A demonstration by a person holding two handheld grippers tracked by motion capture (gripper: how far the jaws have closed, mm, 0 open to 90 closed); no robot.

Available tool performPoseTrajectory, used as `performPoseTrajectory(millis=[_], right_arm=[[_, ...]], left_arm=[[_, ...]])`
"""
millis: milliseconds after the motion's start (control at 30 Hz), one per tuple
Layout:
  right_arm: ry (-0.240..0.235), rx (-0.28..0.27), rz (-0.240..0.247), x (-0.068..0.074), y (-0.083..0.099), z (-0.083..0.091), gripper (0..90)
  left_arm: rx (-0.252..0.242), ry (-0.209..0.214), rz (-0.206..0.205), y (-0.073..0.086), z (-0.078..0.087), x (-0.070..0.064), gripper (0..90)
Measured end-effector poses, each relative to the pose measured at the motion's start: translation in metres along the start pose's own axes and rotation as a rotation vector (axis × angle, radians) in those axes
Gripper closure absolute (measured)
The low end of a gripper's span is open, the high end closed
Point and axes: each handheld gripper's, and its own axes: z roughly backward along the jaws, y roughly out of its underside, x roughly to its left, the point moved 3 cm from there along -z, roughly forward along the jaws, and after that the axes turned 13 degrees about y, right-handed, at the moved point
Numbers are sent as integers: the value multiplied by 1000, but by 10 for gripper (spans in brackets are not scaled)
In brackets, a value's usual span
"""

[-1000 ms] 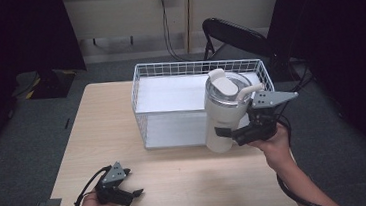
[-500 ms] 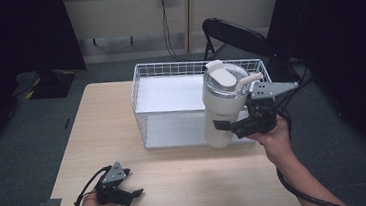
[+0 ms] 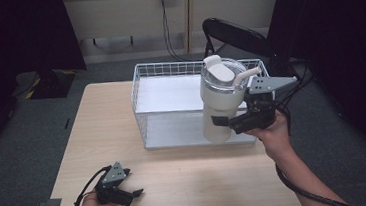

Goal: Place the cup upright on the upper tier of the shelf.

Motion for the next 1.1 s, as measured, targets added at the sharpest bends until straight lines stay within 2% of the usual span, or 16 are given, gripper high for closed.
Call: performPoseTrajectory(millis=[700, 1100], right_arm=[[17, -6, -11, -6, -29, -1, 105], [33, -8, -10, -9, -37, -3, 105]], left_arm=[[0, 0, 0, 0, 0, 0, 122], [-3, 0, 2, 0, 0, 0, 122]])
